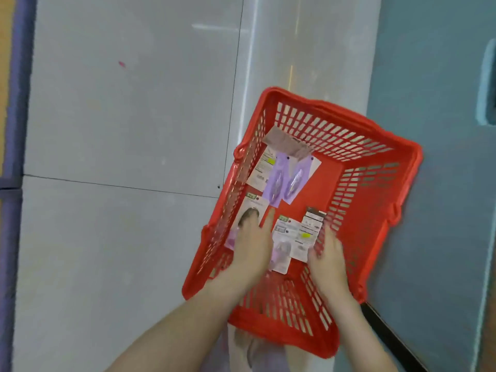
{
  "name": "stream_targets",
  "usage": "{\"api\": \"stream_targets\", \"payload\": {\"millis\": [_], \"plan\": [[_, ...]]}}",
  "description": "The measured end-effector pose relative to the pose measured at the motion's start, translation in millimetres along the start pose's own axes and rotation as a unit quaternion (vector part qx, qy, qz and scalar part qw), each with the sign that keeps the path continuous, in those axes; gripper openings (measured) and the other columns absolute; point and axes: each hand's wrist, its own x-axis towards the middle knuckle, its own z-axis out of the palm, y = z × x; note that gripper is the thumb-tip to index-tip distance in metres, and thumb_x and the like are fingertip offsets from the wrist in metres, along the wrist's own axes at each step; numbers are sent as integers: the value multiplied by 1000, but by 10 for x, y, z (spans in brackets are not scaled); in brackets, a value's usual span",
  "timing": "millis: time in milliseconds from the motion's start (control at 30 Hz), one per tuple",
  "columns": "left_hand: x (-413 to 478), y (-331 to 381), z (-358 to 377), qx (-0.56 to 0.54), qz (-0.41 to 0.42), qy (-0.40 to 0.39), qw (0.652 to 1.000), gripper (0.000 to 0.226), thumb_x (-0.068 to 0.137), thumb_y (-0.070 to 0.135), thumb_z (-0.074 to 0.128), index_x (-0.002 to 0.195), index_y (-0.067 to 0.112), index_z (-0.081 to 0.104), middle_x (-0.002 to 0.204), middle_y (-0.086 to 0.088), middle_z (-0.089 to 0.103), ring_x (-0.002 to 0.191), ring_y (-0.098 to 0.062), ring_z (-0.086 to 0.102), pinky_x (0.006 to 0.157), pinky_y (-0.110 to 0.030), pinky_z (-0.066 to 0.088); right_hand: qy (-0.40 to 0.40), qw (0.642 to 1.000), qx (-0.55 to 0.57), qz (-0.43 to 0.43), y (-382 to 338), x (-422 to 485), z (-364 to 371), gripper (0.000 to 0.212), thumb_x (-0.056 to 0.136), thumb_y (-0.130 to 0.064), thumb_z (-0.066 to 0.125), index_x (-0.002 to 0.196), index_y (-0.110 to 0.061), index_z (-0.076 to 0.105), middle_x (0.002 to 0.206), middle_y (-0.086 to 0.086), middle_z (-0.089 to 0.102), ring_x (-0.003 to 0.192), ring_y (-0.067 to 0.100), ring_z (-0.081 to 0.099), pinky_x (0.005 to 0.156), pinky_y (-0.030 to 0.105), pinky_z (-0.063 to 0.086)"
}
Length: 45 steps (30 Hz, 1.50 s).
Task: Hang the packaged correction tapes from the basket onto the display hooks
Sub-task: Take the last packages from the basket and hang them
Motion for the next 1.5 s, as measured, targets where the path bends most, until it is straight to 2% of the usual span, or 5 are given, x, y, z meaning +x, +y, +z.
{"api": "stream_targets", "payload": {"millis": [167, 300, 533, 1000, 1500], "plan": [[1171, 71, 861, 69, -24, 2, 997, 65, 97, 9, 38, 153, 23, 8, 154, -24, 18, 138, -34, 29, 109, -37, 28, 27, 999, 3, -18, 30, 1295, 463, 69, 94, -11, 54, 151, -4, 17, 145, 25, 36, 133, 37, 38, 105, 35, 29], [1662, -76, 1154, 170, 76, 99, 977, 47, 82, 18, 39, 121, 22, 65, 118, -18, 63, 93, -27, 62, 73, -31, 46, 40, 998, 16, -52, -165, 1860, 646, 77, 96, -34, 50, 153, -17, 1, 141, 25, 45, 121, 43, 50, 93, 39, 40], [1410, -64, 982, 157, 99, 102, 977, 49, 74, 10, 38, 113, 17, 67, 89, -7, 63, 72, -21, 58, 60, -25, 44, 43, 999, -25, 18, -283, 1656, 599, 75, 96, -22, 43, 153, -26, -4, 112, 33, 61, 95, 48, 60, 70, 40, 38], [-891, 1200, -2267, -239, 112, 76, 961, 74, 83, -3, 54, 150, 16, 27, 108, -11, 49, 98, -27, 49, 87, -37, 43, 124, 966, 225, 5, -1840, -1295, -1773, 11, 79, -32, 57, 90, -30, 59, 72, -3, 51, 66, 16, 52, 66, 30, 44], [-2909, 2612, -4989, -458, 259, -170, 833, 18, 86, 2, 65, 89, 14, 52, 95, -8, 64, 91, -23, 58, 87, -39, 46, 47, 846, 501, -176, -3021, -3979, -4052, 18, 96, -4, 45, 111, -11, 53, 69, -10, 66, 58, 1, 60, 56, 18, 47]]}}
